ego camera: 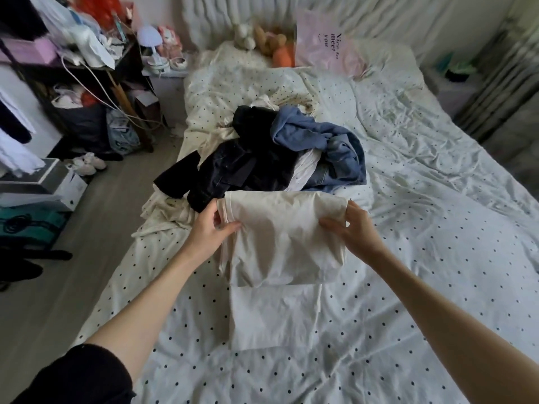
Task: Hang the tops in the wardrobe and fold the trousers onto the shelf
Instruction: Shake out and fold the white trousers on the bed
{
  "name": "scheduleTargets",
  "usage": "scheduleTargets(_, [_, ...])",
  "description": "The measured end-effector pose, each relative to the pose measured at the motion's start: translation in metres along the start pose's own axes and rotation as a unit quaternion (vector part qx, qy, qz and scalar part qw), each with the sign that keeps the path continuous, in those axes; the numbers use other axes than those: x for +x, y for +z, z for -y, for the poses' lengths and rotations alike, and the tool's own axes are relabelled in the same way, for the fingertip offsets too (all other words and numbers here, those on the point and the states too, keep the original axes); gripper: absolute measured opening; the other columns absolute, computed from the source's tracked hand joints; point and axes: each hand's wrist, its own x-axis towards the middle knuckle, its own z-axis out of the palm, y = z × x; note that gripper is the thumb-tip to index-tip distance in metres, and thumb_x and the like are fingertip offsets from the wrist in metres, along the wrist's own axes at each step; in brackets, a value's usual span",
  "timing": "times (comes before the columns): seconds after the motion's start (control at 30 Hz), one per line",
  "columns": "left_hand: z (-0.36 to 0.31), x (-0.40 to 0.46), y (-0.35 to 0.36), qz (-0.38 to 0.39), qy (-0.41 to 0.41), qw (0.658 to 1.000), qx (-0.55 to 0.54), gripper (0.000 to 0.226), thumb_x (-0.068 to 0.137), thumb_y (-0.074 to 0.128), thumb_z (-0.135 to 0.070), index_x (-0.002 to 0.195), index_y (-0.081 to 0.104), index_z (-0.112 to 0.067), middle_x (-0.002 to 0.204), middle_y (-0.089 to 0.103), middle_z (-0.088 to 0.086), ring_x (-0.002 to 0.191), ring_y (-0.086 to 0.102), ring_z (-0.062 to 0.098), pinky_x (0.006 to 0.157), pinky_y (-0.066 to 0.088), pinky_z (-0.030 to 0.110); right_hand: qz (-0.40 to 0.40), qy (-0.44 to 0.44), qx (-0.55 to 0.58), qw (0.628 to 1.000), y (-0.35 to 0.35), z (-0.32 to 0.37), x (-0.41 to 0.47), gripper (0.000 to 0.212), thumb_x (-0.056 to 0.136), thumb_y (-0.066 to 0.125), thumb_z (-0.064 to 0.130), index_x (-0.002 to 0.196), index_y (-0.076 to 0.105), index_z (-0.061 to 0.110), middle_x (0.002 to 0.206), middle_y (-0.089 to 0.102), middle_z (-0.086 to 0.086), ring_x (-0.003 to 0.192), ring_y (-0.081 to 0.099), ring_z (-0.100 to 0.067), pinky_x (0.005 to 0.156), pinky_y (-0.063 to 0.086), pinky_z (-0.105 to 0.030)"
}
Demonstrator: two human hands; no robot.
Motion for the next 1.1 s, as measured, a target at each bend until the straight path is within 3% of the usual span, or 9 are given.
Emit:
scheduleTargets(0.13, [-0.027, -0.006, -0.004, 0.014, 0.036, 0.999, -0.017, 0.034, 0.083, 0.067, -0.002, 0.100, 0.053, -0.028, 0.099, 0.065, -0.007, 0.091, 0.064, 0.001, 0.080, 0.050, 0.016, -0.074, 0.029, 0.007, 0.997, -0.012, 0.024, -0.007, 0.028, 0.080, 0.073, 0.016, 0.095, 0.058, -0.003, 0.091, 0.065, -0.012, 0.086, 0.061, -0.031, 0.075, 0.050, -0.044])
scheduleTargets(0.27, [-0.052, -0.017, -0.020, -0.010, 0.009, 0.999, -0.050, 0.033, 0.076, 0.076, -0.009, 0.096, 0.053, -0.024, 0.100, 0.065, -0.004, 0.094, 0.064, 0.007, 0.080, 0.051, 0.024, -0.124, 0.068, 0.113, 0.984, -0.030, 0.060, -0.022, 0.045, 0.076, 0.076, 0.010, 0.104, 0.042, 0.014, 0.107, 0.061, -0.012, 0.098, 0.062, -0.031, 0.084, 0.051, -0.049])
scheduleTargets(0.4, [-0.069, -0.035, -0.030, -0.018, -0.084, 0.990, -0.113, 0.052, 0.067, 0.081, 0.000, 0.101, 0.053, -0.029, 0.104, 0.065, -0.004, 0.098, 0.062, 0.013, 0.092, 0.048, 0.038, -0.084, 0.075, 0.160, 0.981, -0.049, 0.085, -0.045, 0.045, 0.075, 0.076, 0.004, 0.110, 0.051, 0.018, 0.096, 0.065, -0.003, 0.090, 0.063, -0.022, 0.077, 0.054, -0.035])
scheduleTargets(0.47, [-0.085, -0.047, -0.038, 0.017, -0.070, 0.994, -0.077, 0.046, 0.066, 0.081, 0.001, 0.093, 0.062, -0.032, 0.095, 0.071, -0.006, 0.093, 0.067, 0.011, 0.087, 0.050, 0.034, -0.056, 0.050, 0.135, 0.988, -0.064, 0.099, -0.059, 0.026, 0.074, 0.076, 0.004, 0.095, 0.065, 0.014, 0.086, 0.067, -0.002, 0.077, 0.062, -0.016, 0.064, 0.053, -0.022])
scheduleTargets(0.57, [-0.115, -0.064, -0.052, 0.060, -0.046, 0.996, -0.046, 0.039, 0.067, 0.081, -0.002, 0.087, 0.067, -0.032, 0.089, 0.074, -0.010, 0.085, 0.068, 0.004, 0.076, 0.049, 0.023, -0.045, 0.019, 0.129, 0.990, -0.082, 0.115, -0.079, 0.020, 0.073, 0.077, 0.003, 0.086, 0.066, 0.013, 0.077, 0.065, 0.002, 0.066, 0.057, -0.007, 0.051, 0.045, -0.010])
scheduleTargets(0.67, [-0.139, -0.081, -0.065, 0.113, -0.049, 0.992, -0.021, 0.035, 0.068, 0.080, -0.001, 0.096, 0.070, -0.019, 0.095, 0.074, 0.000, 0.092, 0.069, 0.013, 0.081, 0.051, 0.024, -0.031, 0.023, 0.118, 0.992, -0.094, 0.132, -0.095, 0.027, 0.073, 0.077, 0.002, 0.096, 0.066, 0.006, 0.081, 0.065, -0.003, 0.068, 0.058, -0.008, 0.052, 0.045, -0.010])
scheduleTargets(0.77, [-0.154, -0.095, -0.073, 0.161, -0.089, 0.982, -0.037, 0.034, 0.068, 0.076, 0.005, 0.101, 0.068, -0.003, 0.093, 0.074, 0.009, 0.089, 0.070, 0.018, 0.073, 0.055, 0.024, 0.011, 0.050, 0.106, 0.993, -0.105, 0.147, -0.109, 0.033, 0.071, 0.078, 0.002, 0.102, 0.067, 0.002, 0.091, 0.068, -0.011, 0.076, 0.062, -0.017, 0.066, 0.053, -0.023])
scheduleTargets(0.93, [-0.146, -0.101, -0.072, 0.212, -0.140, 0.966, -0.040, 0.040, 0.074, 0.071, 0.007, 0.112, 0.063, 0.000, 0.107, 0.069, 0.017, 0.096, 0.067, 0.023, 0.080, 0.055, 0.030, 0.070, 0.096, 0.041, 0.992, -0.114, 0.149, -0.109, 0.027, 0.069, 0.081, 0.008, 0.093, 0.071, 0.008, 0.085, 0.068, -0.005, 0.073, 0.064, -0.015, 0.065, 0.053, -0.023])
scheduleTargets(1.1, [-0.091, -0.096, -0.039, 0.137, -0.102, 0.983, 0.064, 0.049, 0.069, 0.080, -0.001, 0.110, 0.057, -0.013, 0.098, 0.068, -0.003, 0.089, 0.063, 0.006, 0.073, 0.051, 0.018, 0.075, 0.086, -0.010, 0.993, -0.073, 0.102, -0.089, 0.024, 0.069, 0.080, 0.004, 0.083, 0.064, 0.014, 0.079, 0.060, -0.001, 0.071, 0.054, -0.013, 0.062, 0.046, -0.024])
